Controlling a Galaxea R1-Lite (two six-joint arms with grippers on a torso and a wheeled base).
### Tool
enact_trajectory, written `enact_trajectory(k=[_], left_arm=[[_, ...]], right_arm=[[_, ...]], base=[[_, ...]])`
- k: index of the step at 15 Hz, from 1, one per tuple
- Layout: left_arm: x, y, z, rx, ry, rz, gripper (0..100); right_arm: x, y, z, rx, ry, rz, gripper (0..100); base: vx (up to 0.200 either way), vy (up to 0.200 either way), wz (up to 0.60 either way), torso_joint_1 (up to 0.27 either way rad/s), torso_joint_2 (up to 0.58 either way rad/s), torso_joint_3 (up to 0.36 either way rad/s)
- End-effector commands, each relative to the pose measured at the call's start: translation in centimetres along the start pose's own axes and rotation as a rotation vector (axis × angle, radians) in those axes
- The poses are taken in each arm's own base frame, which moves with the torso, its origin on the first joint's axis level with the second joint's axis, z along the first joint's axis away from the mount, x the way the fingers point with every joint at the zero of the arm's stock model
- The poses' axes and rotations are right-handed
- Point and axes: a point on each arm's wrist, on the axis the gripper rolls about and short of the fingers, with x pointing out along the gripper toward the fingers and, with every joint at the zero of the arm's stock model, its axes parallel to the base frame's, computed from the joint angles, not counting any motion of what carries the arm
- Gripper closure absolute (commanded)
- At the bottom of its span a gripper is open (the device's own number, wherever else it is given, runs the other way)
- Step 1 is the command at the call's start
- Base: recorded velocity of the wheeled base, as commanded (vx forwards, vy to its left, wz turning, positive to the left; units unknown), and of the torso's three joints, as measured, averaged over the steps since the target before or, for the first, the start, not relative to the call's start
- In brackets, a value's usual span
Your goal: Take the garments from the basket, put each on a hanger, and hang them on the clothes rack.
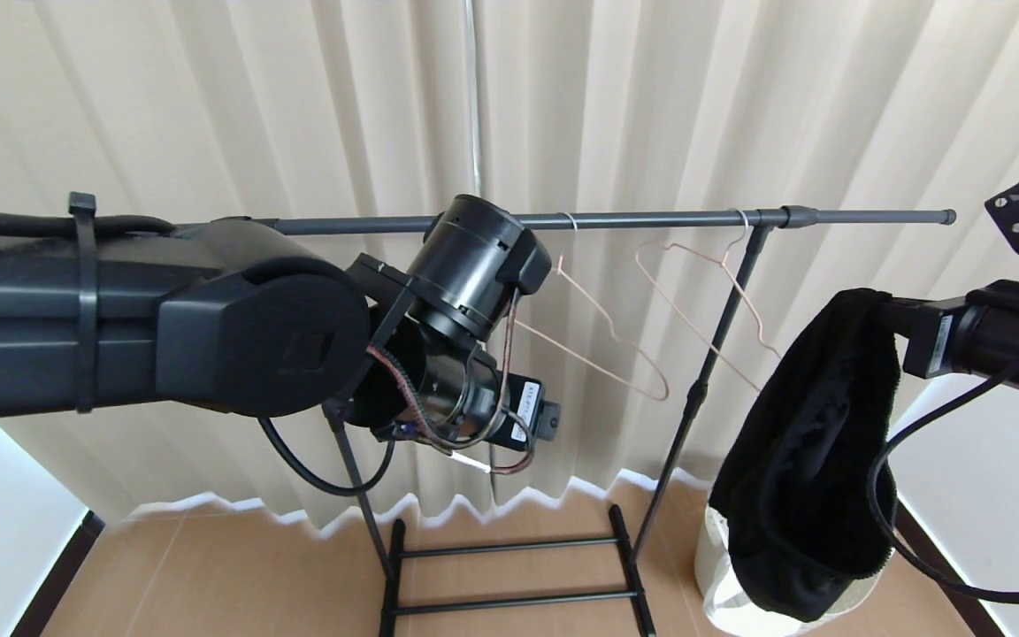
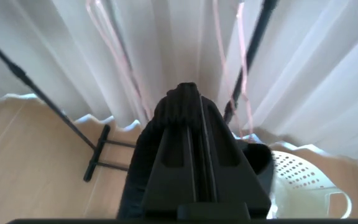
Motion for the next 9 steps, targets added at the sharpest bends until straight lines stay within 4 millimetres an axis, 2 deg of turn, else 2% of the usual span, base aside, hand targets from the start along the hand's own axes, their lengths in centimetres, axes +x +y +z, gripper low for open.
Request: enact_trajectory(k=[1,6,9], left_arm=[[0.8,0.1,-0.1,-0.003,0.015,0.012,0],[1.7,0.0,0.1,-0.01,-0.004,0.025,0],[2.1,0.0,0.2,-0.017,-0.008,0.037,0]], right_arm=[[-0.1,-0.6,0.3,0.004,-0.013,-0.022,100],[0.2,-0.7,0.2,0.004,-0.004,-0.025,100],[0.2,-0.7,0.1,-0.006,-0.002,-0.022,100]], base=[[0.0,0.0,0.0,0.0,0.0,0.0],[0.0,0.0,0.0,0.0,0.0,0.0],[0.2,0.0,0.0,-0.004,0.01,0.006]])
